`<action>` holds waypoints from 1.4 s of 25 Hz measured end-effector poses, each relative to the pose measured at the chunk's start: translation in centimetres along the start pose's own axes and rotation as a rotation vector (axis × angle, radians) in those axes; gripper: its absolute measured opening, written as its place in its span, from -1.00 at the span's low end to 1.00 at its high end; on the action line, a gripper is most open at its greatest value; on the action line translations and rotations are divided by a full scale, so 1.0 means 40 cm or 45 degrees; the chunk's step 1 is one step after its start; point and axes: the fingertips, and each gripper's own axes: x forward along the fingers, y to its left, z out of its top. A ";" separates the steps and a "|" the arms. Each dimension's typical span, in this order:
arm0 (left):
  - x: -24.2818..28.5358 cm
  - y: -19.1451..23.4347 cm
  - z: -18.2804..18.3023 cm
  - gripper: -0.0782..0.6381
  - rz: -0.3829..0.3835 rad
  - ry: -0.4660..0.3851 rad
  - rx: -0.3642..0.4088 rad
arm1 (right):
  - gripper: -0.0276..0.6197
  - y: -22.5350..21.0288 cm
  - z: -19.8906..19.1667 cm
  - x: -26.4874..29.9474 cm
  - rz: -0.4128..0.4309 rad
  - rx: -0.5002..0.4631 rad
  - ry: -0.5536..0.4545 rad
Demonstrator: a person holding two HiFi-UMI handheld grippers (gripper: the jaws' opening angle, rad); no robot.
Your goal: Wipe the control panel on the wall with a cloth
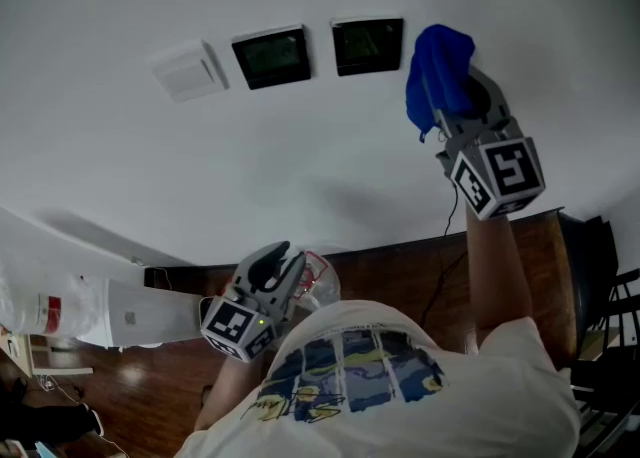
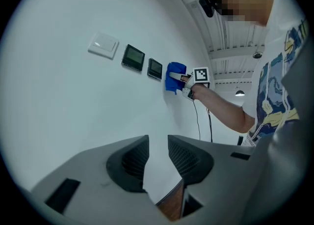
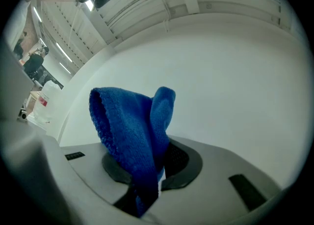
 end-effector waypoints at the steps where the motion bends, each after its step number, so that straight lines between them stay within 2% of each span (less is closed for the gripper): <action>1: -0.004 0.002 0.003 -0.51 0.005 -0.008 -0.001 | -0.62 0.012 -0.002 -0.021 0.006 0.001 0.005; 9: -0.018 0.034 0.029 -0.51 0.049 -0.038 0.012 | -0.62 0.146 -0.034 -0.223 0.051 0.033 0.066; 16: -0.019 0.047 0.053 -0.51 0.039 -0.051 0.037 | -0.62 0.202 -0.088 -0.335 0.031 0.115 0.165; 21: -0.026 0.052 0.056 -0.51 0.032 -0.050 0.044 | -0.63 0.227 -0.119 -0.360 0.029 0.134 0.206; 35: -0.038 0.054 0.052 -0.51 0.003 -0.045 0.040 | -0.63 0.258 -0.116 -0.358 0.033 0.132 0.213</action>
